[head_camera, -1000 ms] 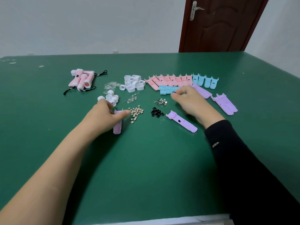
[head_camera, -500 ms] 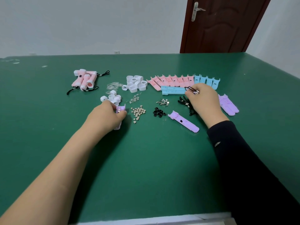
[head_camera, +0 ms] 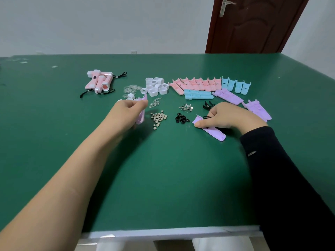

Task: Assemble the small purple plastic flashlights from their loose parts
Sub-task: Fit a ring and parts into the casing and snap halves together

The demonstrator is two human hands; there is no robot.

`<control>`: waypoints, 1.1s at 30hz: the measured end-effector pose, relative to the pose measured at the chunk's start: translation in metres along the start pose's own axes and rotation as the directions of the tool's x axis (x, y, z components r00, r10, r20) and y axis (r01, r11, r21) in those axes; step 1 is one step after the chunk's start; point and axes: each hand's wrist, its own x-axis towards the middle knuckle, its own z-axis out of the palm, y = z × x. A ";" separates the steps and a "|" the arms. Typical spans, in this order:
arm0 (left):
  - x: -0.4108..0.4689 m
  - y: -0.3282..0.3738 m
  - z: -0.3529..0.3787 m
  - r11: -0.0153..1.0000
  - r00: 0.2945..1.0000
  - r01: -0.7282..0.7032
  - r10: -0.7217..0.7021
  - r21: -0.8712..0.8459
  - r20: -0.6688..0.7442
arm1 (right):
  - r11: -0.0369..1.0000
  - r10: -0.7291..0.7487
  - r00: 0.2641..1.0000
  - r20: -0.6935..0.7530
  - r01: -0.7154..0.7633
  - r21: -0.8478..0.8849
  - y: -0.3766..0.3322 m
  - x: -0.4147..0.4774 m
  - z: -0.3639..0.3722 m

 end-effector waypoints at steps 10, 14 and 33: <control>-0.002 0.002 0.009 0.985 0.998 0.065 -0.068 -0.161 -0.013 | 0.996 -0.035 0.999 -0.041 0.038 0.085 -0.002 0.004 0.005; -0.003 0.003 0.013 0.988 0.997 0.071 -0.070 -0.135 0.010 | 0.993 -0.047 0.992 -0.119 0.059 0.101 -0.006 0.002 0.006; -0.016 0.024 0.023 0.871 0.991 0.132 -0.116 -0.474 0.063 | 0.368 -0.125 0.987 -0.099 0.139 0.919 -0.058 0.009 0.031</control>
